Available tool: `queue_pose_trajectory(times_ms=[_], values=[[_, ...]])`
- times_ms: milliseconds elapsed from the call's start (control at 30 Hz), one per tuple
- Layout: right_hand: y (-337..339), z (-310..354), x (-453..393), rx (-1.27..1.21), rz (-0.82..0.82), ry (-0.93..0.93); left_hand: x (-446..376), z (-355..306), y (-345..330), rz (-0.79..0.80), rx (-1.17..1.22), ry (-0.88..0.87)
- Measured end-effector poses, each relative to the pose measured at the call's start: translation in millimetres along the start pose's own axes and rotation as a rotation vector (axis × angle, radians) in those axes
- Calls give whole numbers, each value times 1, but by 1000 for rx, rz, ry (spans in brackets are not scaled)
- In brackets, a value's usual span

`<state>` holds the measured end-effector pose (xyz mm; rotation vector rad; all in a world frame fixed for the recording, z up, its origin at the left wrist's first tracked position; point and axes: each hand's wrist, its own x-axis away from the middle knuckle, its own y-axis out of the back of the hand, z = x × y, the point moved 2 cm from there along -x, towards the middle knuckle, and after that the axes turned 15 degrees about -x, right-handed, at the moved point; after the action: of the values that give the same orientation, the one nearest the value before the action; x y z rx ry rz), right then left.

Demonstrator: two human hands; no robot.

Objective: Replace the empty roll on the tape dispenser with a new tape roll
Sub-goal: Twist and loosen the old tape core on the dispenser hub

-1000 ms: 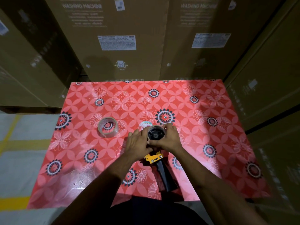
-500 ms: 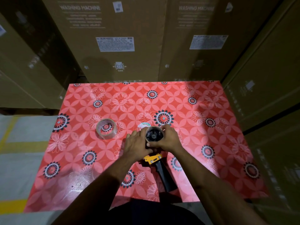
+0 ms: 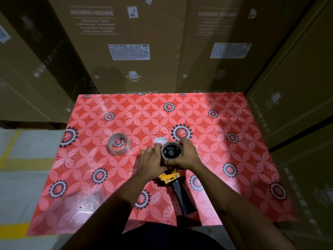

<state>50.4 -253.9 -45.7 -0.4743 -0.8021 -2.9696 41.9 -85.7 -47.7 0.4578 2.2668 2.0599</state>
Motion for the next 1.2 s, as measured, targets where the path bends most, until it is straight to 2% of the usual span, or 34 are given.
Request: queue_pose_trajectory(times_ms=[167, 267, 433, 667, 900, 1100, 1200], values=[[1, -1, -2, -13, 112, 86, 1, -3, -1, -12, -24, 4], [-4, 2, 4, 3, 161, 53, 2, -7, 3, -24, -18, -9], [-5, 5, 3, -44, -17, -17, 4, -4, 5, -18, 28, 16], [2, 13, 1, -22, 133, 69, 1, -5, 1, -39, 4, 7], [1, 12, -3, -63, -5, -37, -2, -1, -3, -42, 10, 33], [11, 10, -7, -135, 182, -7, 2, -1, 3, -13, 8, 40], [6, 13, -5, -92, 189, -29, 1, -4, 4, -6, 30, 50]])
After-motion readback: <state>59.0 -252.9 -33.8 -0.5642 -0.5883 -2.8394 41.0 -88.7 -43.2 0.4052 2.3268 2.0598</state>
